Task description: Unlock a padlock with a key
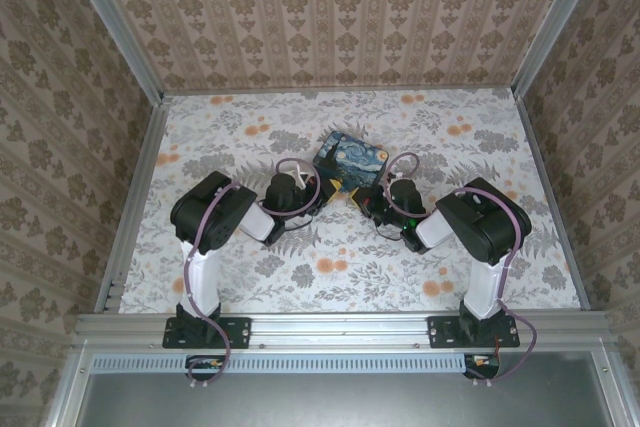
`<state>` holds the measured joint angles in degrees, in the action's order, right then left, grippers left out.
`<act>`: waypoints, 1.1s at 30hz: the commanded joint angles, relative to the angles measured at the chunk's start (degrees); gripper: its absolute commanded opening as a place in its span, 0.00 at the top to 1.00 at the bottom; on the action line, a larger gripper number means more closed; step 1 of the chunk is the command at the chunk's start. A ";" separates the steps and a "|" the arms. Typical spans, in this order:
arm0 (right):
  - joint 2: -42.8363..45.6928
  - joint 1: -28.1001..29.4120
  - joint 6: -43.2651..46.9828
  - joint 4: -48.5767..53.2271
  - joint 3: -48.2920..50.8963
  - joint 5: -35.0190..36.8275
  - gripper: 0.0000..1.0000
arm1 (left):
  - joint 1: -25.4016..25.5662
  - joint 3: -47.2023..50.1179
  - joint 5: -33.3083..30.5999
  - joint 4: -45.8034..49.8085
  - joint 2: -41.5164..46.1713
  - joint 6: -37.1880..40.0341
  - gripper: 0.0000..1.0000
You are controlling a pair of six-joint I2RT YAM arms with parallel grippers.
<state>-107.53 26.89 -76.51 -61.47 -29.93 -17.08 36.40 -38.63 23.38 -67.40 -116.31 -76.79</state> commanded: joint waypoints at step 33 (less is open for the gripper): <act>5.58 -2.89 22.59 1.74 -7.68 -8.24 1.00 | 2.69 3.04 4.00 -4.76 -0.76 -3.95 1.00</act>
<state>-105.67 24.23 -58.00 -58.41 -32.60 -22.87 37.06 -37.12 20.97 -73.25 -116.31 -81.06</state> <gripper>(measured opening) 0.067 0.054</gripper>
